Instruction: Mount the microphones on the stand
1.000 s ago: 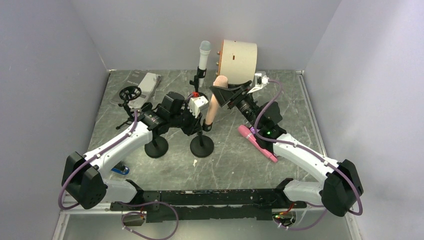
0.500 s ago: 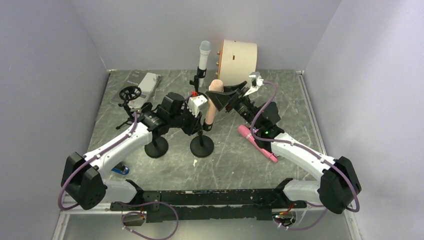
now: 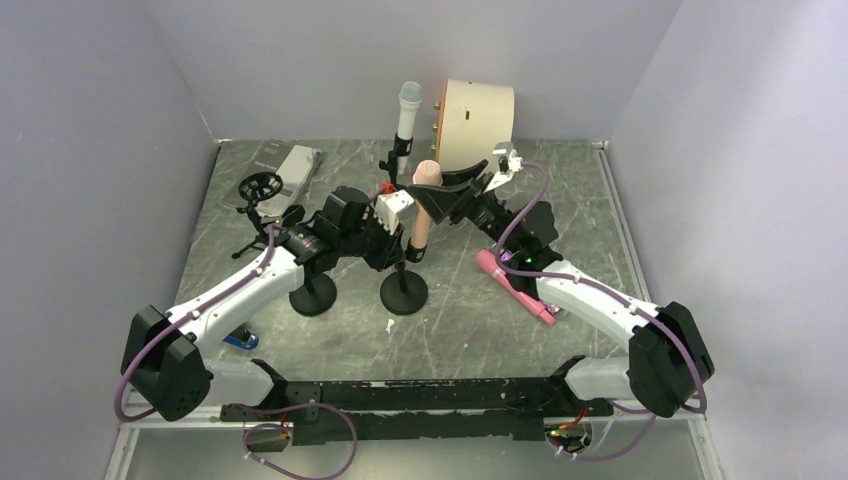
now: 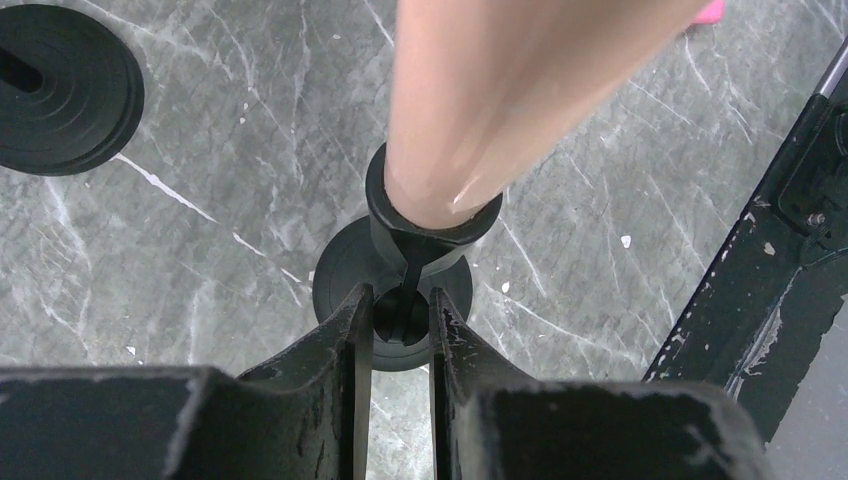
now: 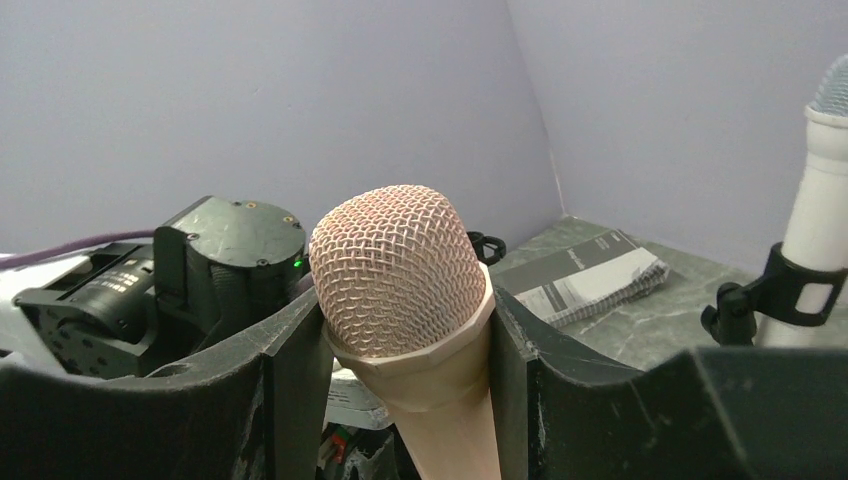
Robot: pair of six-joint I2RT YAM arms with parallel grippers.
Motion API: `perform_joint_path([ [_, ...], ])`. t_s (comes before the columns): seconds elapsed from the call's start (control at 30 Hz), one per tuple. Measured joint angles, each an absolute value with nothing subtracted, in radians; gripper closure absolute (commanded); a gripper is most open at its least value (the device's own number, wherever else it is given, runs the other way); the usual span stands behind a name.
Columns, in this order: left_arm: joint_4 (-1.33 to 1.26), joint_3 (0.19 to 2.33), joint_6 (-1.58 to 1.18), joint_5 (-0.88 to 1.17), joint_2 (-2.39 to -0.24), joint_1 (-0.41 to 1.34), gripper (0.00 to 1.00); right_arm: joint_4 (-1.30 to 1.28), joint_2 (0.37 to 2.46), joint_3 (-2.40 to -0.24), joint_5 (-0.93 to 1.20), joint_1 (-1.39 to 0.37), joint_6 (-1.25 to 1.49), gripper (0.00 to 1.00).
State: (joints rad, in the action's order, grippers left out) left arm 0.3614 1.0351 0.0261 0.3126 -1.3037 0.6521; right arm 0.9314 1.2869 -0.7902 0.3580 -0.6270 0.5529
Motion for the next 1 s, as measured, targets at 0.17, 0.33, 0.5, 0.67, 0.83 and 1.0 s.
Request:
perform_joint_path([
  [0.17, 0.356, 1.033, 0.015, 0.306, -1.304, 0.654, 0.98, 0.892, 1.267, -0.774, 0.231, -0.645, 0.565, 1.00],
  [0.33, 0.352, 1.024, 0.013, 0.305, -1.297, 0.654, 0.98, 0.846, 1.212, -0.725, 0.003, -0.684, 0.622, 1.00],
  [0.5, 0.348, 1.018, 0.010, 0.305, -1.293, 0.654, 0.97, 0.743, 1.198, -0.726, -0.207, -0.691, 0.756, 1.00],
  [0.67, 0.347, 1.018, -0.004, 0.301, -1.292, 0.654, 0.97, 0.640, 1.198, -0.742, -0.352, -0.691, 0.875, 1.00],
  [0.83, 0.345, 1.018, -0.016, 0.295, -1.292, 0.654, 0.98, 0.653, 1.198, -0.730, -0.383, -0.697, 0.882, 1.00],
  [1.0, 0.345, 1.018, -0.020, 0.293, -1.292, 0.654, 0.98, 0.855, 1.218, -0.655, -0.268, -0.704, 0.773, 1.00],
])
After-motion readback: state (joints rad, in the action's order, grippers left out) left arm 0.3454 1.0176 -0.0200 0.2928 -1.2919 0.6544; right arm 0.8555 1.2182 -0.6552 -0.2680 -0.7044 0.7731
